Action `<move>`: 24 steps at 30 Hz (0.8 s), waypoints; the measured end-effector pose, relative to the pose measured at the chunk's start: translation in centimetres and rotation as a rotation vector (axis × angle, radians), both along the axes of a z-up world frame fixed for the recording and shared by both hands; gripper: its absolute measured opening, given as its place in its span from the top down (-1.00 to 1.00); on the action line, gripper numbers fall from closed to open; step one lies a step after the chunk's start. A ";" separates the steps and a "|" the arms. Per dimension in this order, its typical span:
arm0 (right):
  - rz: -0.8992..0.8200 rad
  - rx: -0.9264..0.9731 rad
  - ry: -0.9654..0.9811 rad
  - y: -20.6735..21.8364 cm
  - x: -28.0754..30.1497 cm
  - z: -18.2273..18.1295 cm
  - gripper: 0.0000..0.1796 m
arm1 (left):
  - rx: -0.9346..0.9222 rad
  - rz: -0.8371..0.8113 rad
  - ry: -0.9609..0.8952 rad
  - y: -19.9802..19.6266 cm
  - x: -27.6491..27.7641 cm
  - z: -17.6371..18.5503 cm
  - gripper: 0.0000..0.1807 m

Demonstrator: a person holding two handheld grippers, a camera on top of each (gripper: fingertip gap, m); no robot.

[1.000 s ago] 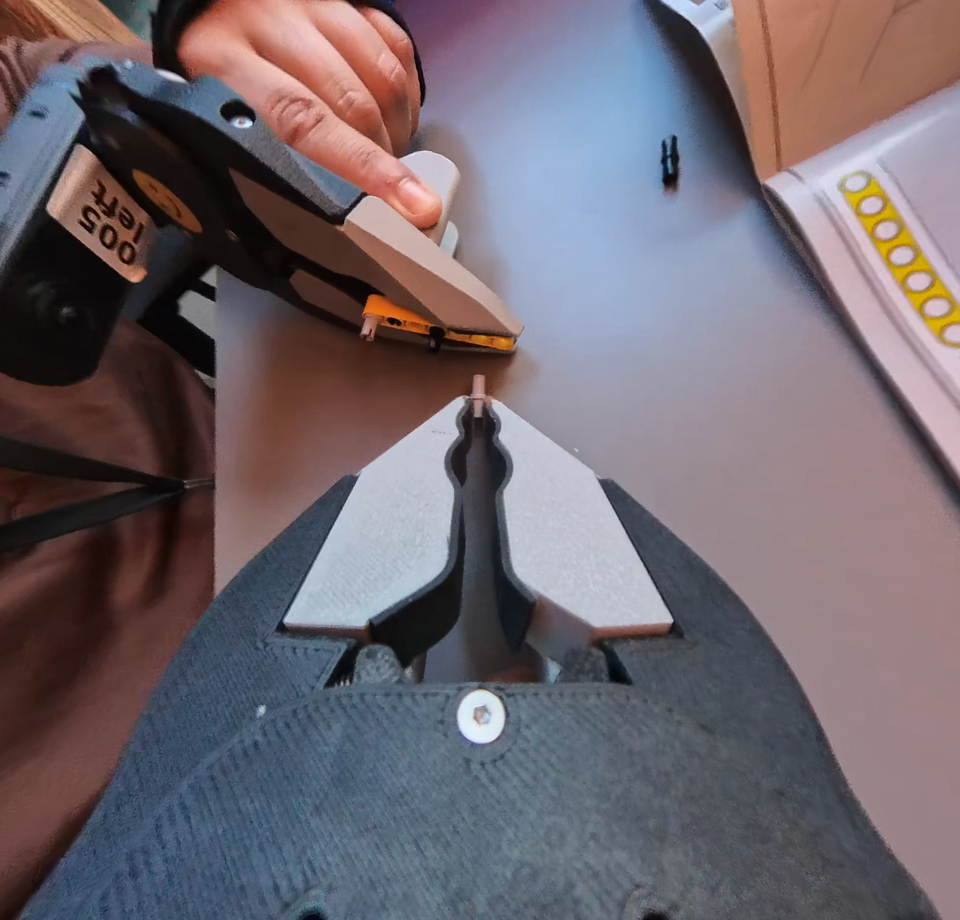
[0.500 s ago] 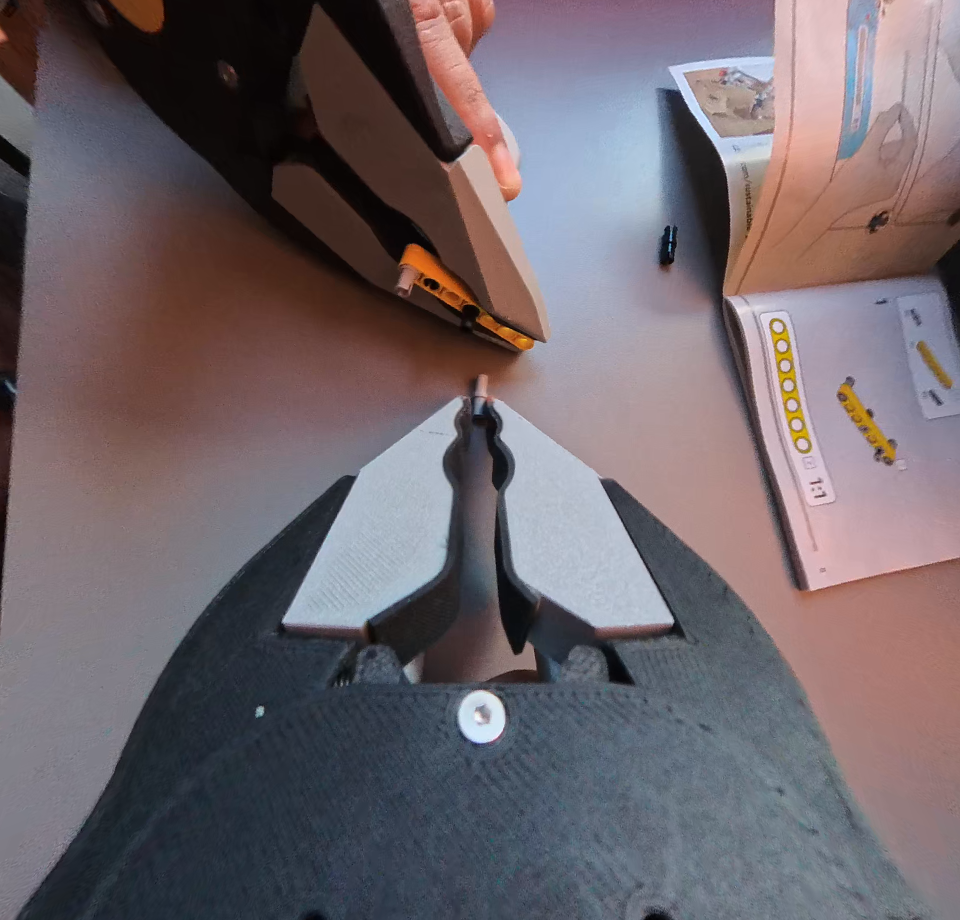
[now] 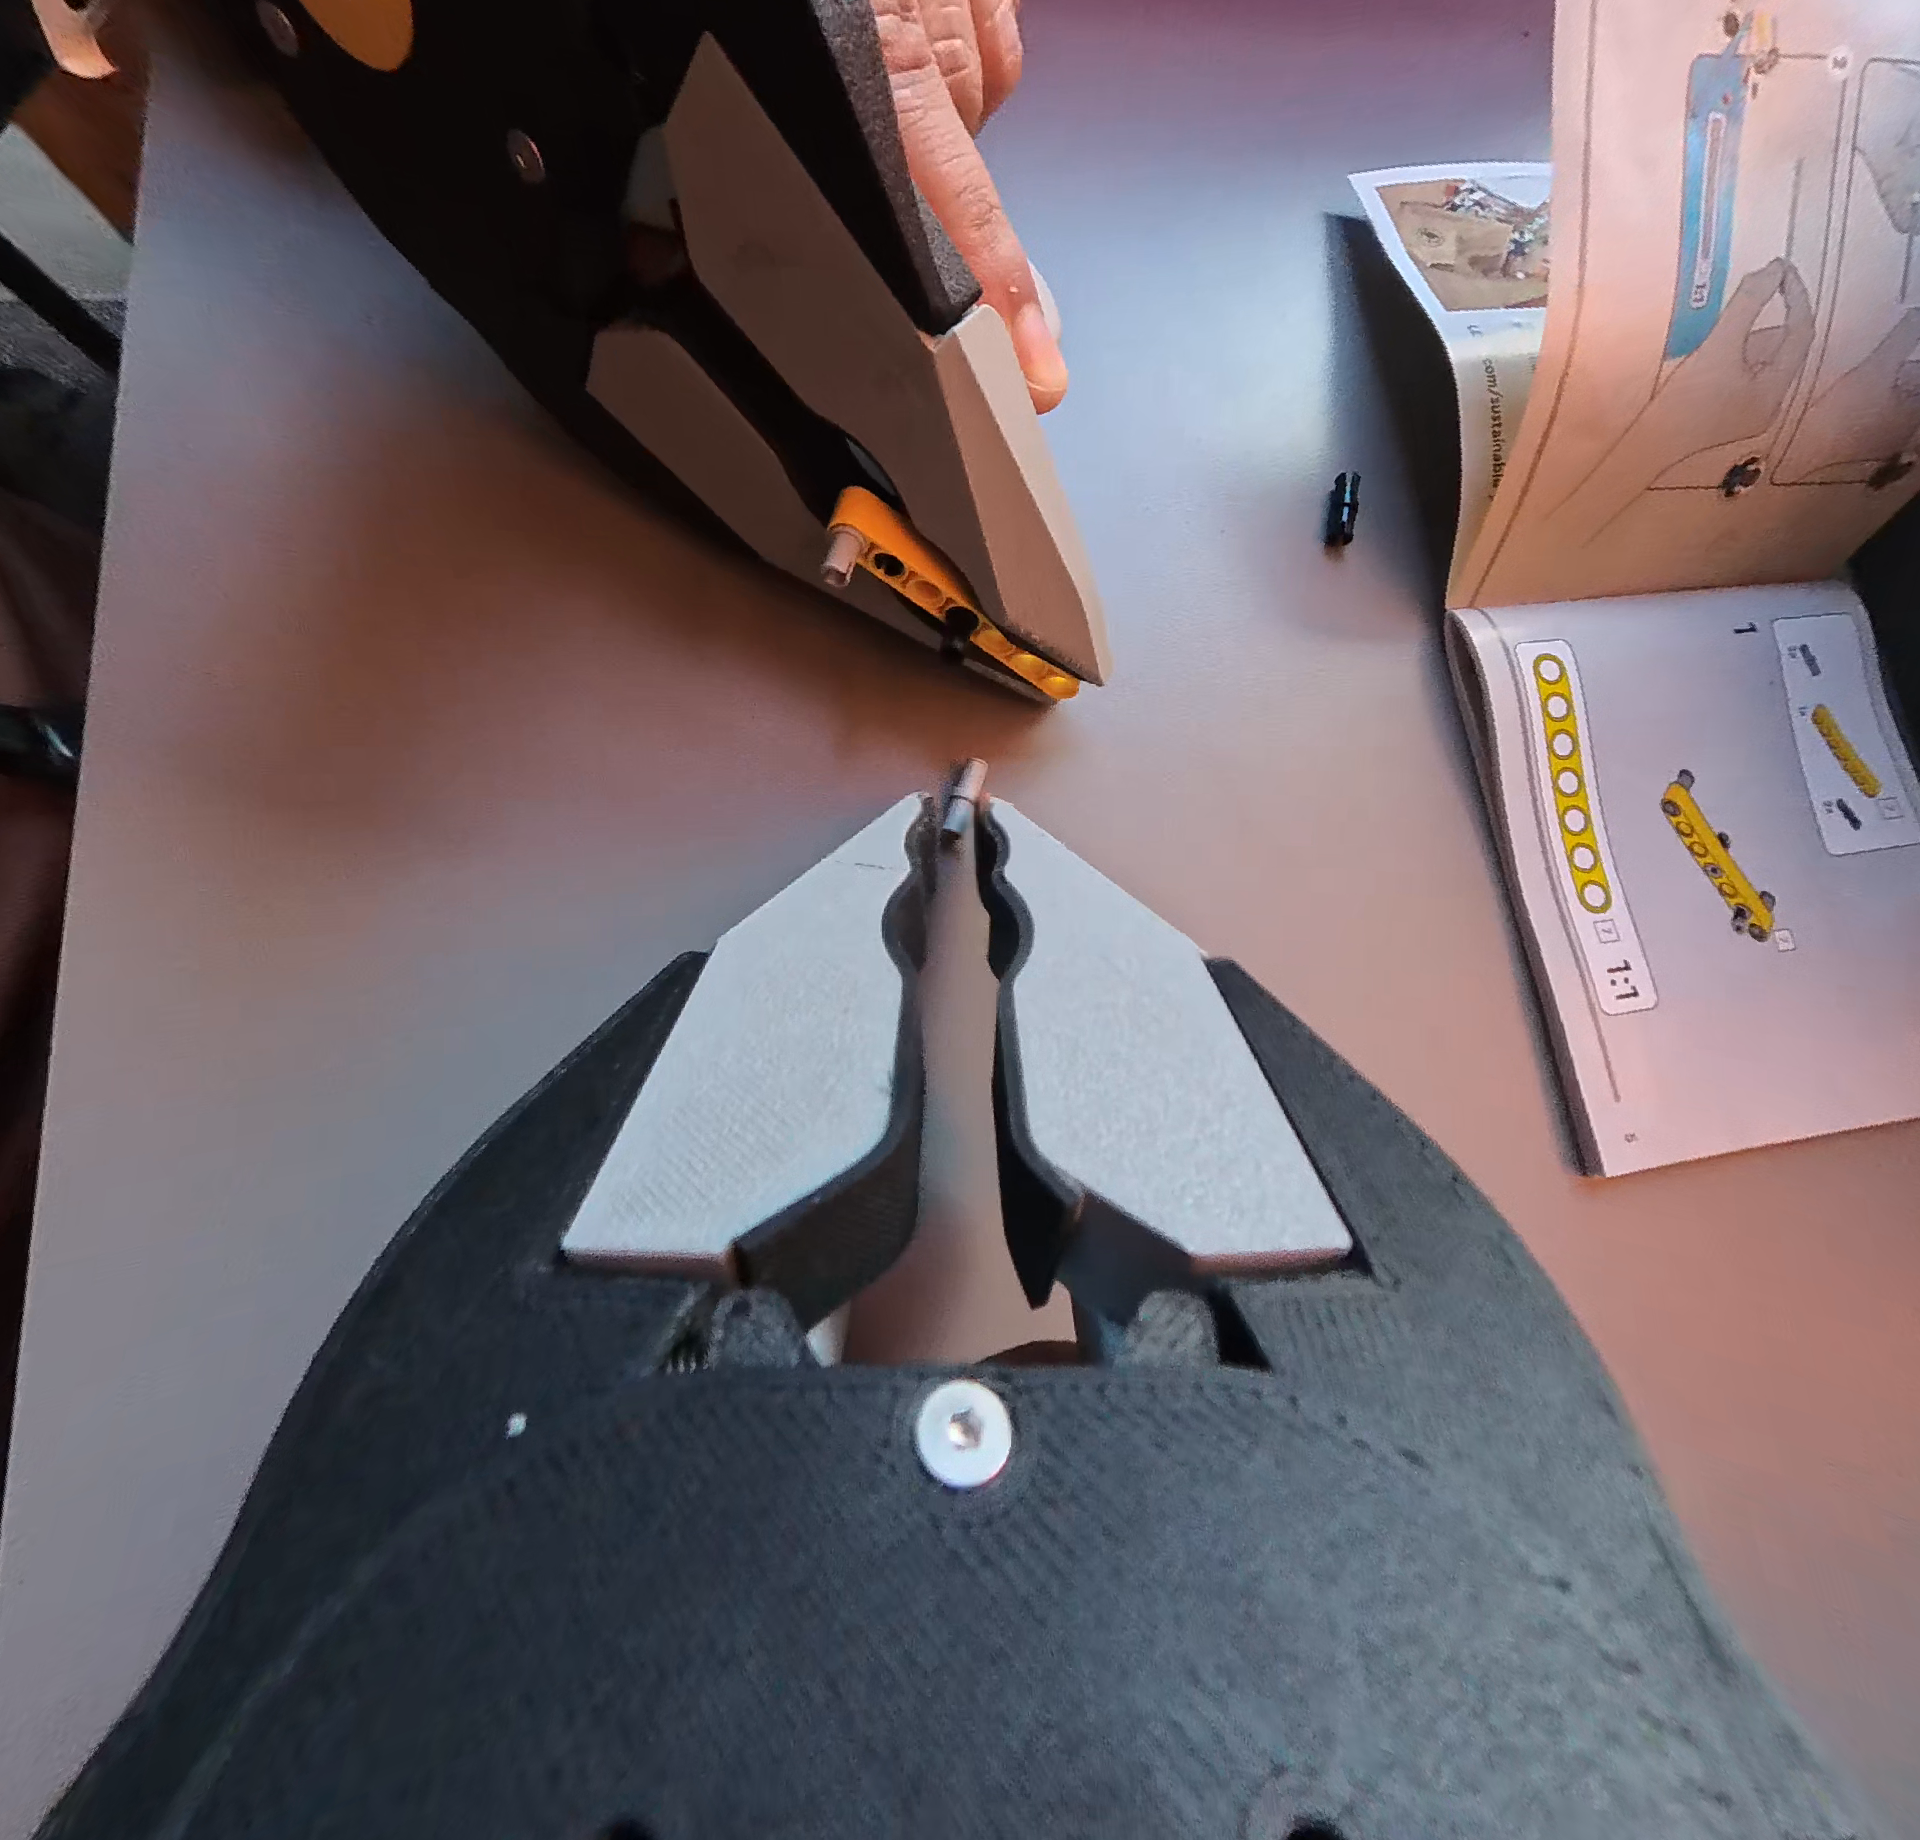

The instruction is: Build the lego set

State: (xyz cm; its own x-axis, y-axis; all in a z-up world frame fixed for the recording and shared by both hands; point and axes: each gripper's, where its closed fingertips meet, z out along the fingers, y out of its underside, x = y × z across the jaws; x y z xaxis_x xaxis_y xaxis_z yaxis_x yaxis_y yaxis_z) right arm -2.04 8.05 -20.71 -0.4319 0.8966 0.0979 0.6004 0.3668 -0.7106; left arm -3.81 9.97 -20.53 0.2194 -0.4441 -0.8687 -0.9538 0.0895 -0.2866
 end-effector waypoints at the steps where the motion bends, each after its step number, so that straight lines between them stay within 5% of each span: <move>1: -0.003 -0.010 0.000 0.0 0.0 0.0 0.94 | 0.000 0.000 0.000 0.0 0.0 0.0 0.94; 24: -0.109 -0.054 0.014 0.7 -0.5 -0.5 0.87 | 0.001 0.001 0.006 -0.1 0.0 0.1 0.94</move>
